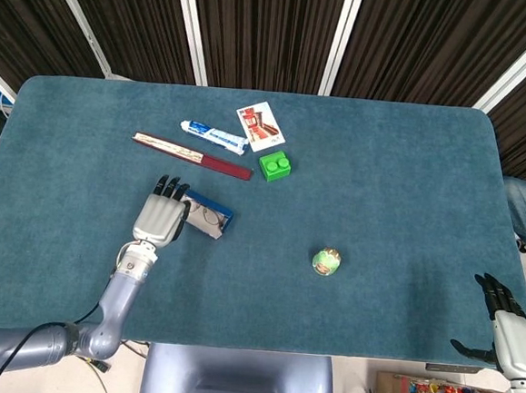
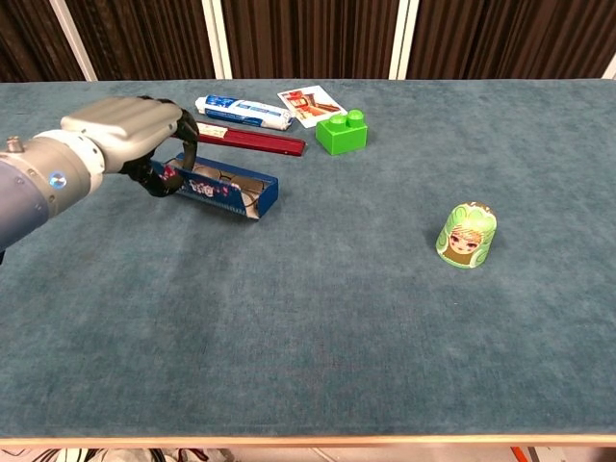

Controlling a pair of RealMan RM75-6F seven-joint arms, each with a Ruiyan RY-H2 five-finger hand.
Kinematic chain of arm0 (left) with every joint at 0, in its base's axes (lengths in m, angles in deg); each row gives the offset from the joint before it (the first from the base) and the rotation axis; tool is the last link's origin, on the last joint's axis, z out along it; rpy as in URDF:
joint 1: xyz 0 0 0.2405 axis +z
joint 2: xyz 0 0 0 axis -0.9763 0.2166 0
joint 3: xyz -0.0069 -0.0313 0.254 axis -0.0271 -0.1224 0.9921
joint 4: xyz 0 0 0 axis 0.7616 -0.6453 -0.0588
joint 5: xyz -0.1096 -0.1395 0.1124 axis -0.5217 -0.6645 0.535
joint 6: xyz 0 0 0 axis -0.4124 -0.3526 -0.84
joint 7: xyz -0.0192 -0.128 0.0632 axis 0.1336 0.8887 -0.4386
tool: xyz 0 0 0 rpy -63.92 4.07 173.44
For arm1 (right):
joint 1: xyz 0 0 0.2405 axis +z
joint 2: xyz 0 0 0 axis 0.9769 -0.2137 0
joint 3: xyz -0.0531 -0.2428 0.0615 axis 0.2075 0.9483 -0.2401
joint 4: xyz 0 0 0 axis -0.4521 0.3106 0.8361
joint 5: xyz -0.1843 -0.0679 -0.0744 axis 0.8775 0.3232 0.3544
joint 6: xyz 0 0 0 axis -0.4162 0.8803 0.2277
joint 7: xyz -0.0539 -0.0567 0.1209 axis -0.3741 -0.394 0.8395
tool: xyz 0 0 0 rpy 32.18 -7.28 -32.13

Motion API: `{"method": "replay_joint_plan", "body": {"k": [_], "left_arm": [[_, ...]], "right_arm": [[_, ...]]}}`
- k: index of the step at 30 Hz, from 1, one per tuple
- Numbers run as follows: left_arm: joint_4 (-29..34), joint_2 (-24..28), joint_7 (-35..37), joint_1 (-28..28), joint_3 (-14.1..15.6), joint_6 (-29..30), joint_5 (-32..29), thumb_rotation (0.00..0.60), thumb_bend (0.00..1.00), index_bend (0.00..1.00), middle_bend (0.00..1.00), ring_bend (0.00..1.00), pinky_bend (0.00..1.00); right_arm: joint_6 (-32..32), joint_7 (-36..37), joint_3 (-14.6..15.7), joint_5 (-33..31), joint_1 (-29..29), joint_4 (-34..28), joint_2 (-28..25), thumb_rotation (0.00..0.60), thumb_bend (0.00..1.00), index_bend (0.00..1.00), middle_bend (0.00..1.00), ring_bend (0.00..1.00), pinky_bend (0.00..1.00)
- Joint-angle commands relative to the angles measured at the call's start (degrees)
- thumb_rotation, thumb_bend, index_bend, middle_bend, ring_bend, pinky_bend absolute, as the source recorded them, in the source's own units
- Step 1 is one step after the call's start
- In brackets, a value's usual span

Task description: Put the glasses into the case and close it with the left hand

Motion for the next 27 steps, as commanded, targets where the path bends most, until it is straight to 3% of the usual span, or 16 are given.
{"method": "replay_joint_plan", "body": {"k": [1,27], "left_arm": [[-1.37,-0.47,-1.3,-1.51,-1.16,-0.88,-1.29,0.6,0.46,0.56,0.16,0.04,0.03],[-14.25,-7.6,-5.38,-9.29,-4.5,-4.98,-8.59,0.6,0.46,0.56,0.16,0.04,0.03]], "right_arm": [[-0.04,0.02,0.01,-0.03,0.01,-0.04,-0.04,0.6,0.12,0.0,0.0,0.0,0.17],[-0.81,0.26,-0.02,-0.9,0.17,-0.61,-0.43,0.6,0.12,0.0,0.0,0.0,0.17]]}}
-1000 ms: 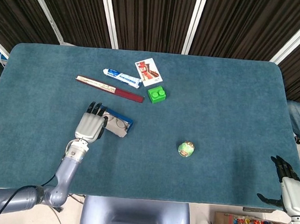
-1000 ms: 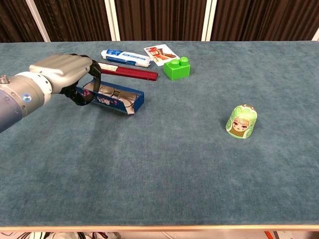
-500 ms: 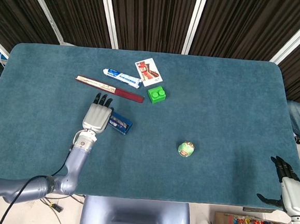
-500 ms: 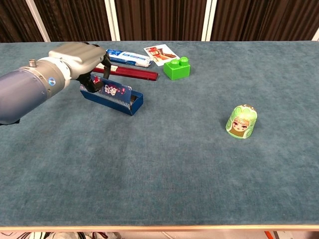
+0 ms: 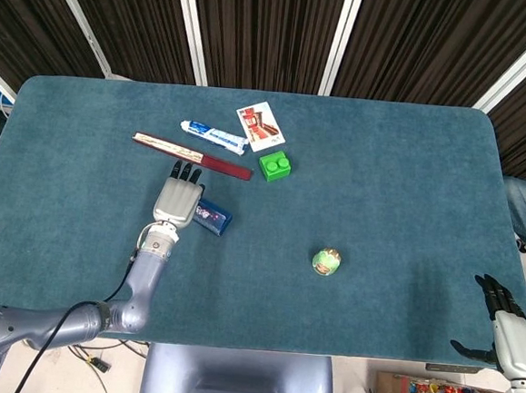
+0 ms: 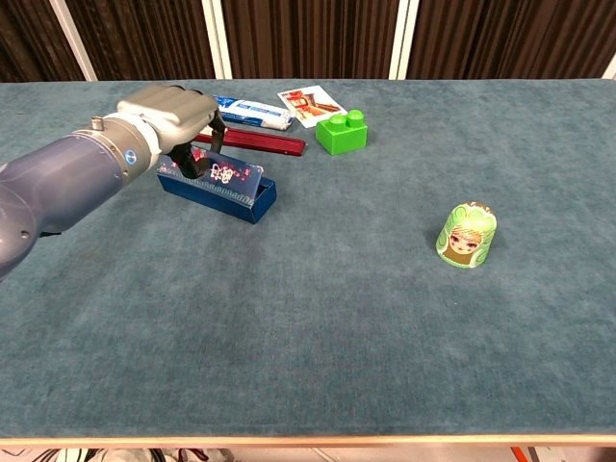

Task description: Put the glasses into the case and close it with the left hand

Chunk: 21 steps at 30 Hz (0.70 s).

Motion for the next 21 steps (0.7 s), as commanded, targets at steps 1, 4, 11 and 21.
{"method": "replay_joint_plan", "body": {"k": [1,4,11,21], "left_arm": [[-1.22,-0.84,0.34,-0.7,-0.4,-0.23,-0.25,0.6,0.46,0.56,0.16,0.04,0.03],[-2.59,-1.64,0.61,-1.38,-0.65,-0.2,-0.07,0.6,0.46,0.56,0.16,0.04,0.03],[-5.3,-3.2,0.32,-2.46,-0.82,-0.4,-0.53,0.6,0.46,0.55,0.16,0.04,0.03],[-8.27,-4.78,0.35,-3.29,-0.85,-0.92,-1.05,0.6,0.46,0.42,0.15,0.04,0.03]], "right_arm": [[-0.01,-0.04,-0.03,-0.05,0.02,-0.01,0.02,0.6,0.12,0.0,0.0,0.0,0.17],[-0.08,-0.07,-0.02,-0.11,0.04,-0.02,0.01,0.6,0.12,0.0,0.0,0.0,0.17],[-0.2,-0.1,0.03,-0.13,0.07,-0.05,-0.04,0.6,0.12,0.0,0.0,0.0,0.17],[-0.44,-0.29,0.04,-0.44,0.14,-0.2,-0.15,0.6,0.12,0.0,0.0,0.0,0.17]]}}
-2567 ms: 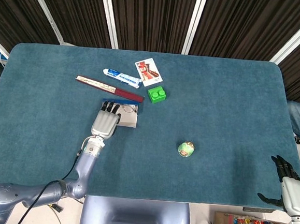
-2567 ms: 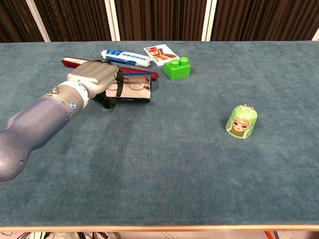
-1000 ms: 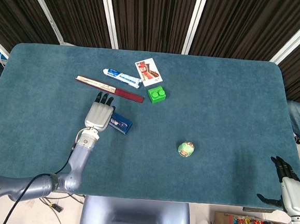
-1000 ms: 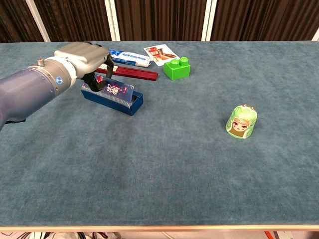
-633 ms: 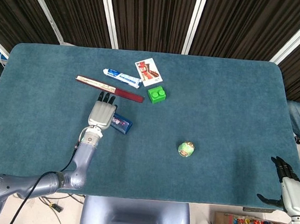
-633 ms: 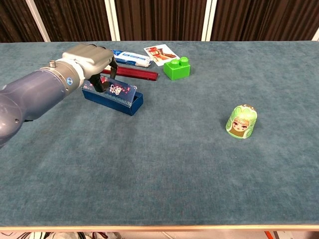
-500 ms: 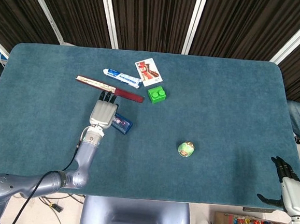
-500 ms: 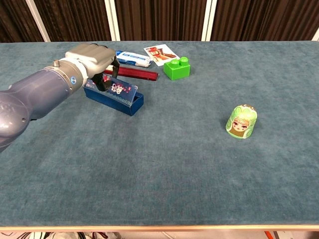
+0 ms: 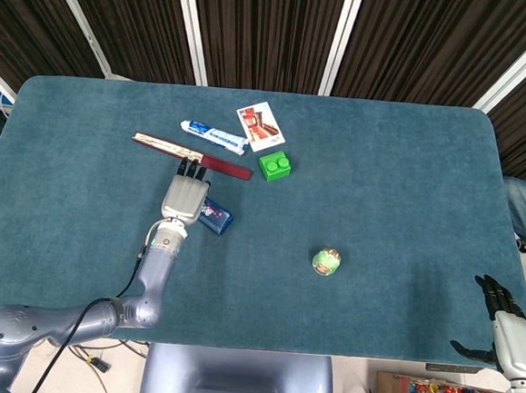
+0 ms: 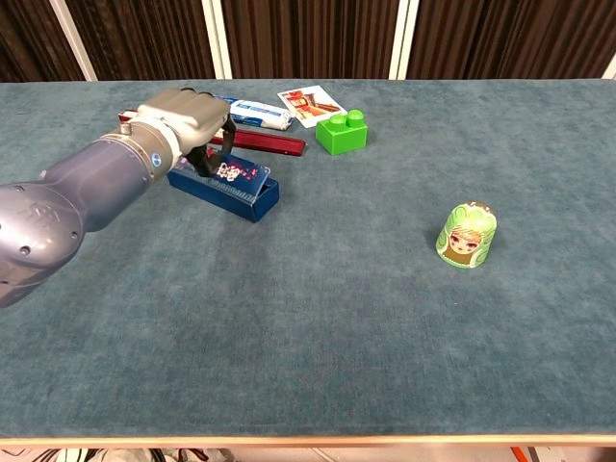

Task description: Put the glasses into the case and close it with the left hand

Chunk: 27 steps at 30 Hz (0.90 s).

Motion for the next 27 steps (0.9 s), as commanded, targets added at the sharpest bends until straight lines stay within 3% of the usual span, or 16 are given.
{"method": "replay_joint_plan", "body": {"k": [1,6,10,14,18,27], "left_arm": [[-0.59,-0.35,0.18,-0.2,-0.1,0.0,0.02,0.6,0.46,0.39,0.14,0.04,0.03],[-1.26,-0.76,-0.09,-0.33,-0.01,-0.11,-0.28,0.6,0.46,0.03,0.1,0.02,0.02],[-1.12,-0.74,0.11,-0.32,-0.43,0.41,-0.43,0.6,0.44,0.0,0.07,0.01,0.01],[-0.89,-0.45,0.81,-0.17,-0.74,0.51,-0.35,0.6,0.3,0.0,0.06,0.0,0.01],[1.15,1.07,1.74,0.26,-0.49,-0.12,0.26,0.6,0.28,0.0,0.05,0.0,0.01],[12.9,12.49,2.84,1.65,1.27,-3.77,3.26,0.6,0.24,0.0,0.07,0.0,0.01]], "right_arm": [[-0.04,-0.05,0.0,-0.06,0.01,-0.03,-0.01,0.6,0.11,0.0,0.0,0.0,0.17],[-0.24,-0.07,0.03,-0.23,0.06,-0.16,-0.11,0.6,0.12,0.0,0.0,0.0,0.17],[-0.34,0.04,0.04,-0.31,0.07,-0.27,-0.19,0.6,0.12,0.0,0.0,0.0,0.17],[-0.5,0.12,0.07,-0.36,0.1,-0.33,-0.29,0.6,0.12,0.0,0.0,0.0,0.17],[-0.48,0.1,0.07,-0.37,0.1,-0.4,-0.32,0.6,0.12,0.0,0.0,0.0,0.17],[-0.39,0.11,0.05,-0.37,0.09,-0.46,-0.29,0.6,0.11,0.0,0.0,0.0,0.17]]}}
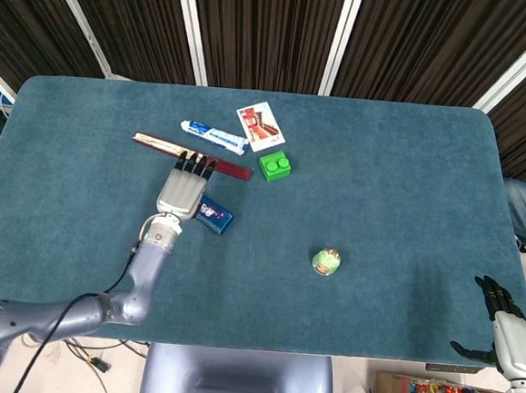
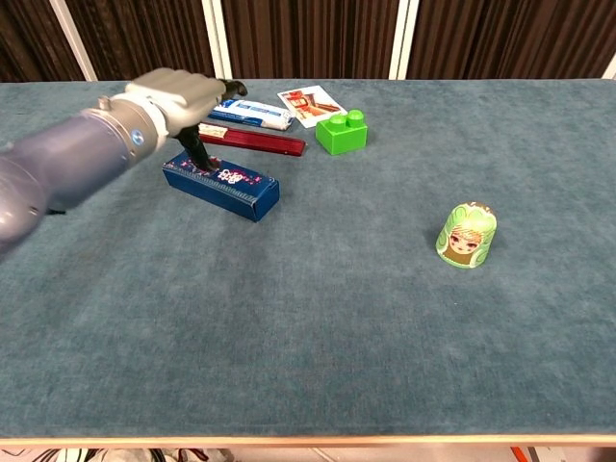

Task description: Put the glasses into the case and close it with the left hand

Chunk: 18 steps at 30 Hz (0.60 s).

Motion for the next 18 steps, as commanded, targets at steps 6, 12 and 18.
{"method": "replay_joint_plan", "body": {"k": [6,12,18], "left_arm": [[9.42,11.63,0.28,-0.35,1.83,-7.58,0.36,0.6,0.22,0.0,0.08,0.0,0.01],[10.06,14.07,-2.07,-2.93,4.37,-12.43,-2.56,0.6,0.22,0.01,0.08,0.0,0.01],[9.06,13.84,-3.39,-5.49,6.54,-15.14,-7.12,0.6,0.22,0.01,0.09,0.0,0.0]], "right_arm": [[0.02,-0.19,-0.02,-0.26,-0.03,-0.14,0.09,0.6,0.12,0.0,0.0,0.0,0.17],[-0.2,-0.17,-0.07,-0.66,0.01,-0.36,0.0,0.6,0.12,0.0,0.0,0.0,0.17],[-0.4,-0.07,-0.17,-1.05,0.07,-0.5,-0.1,0.6,0.12,0.0,0.0,0.0,0.17]]}}
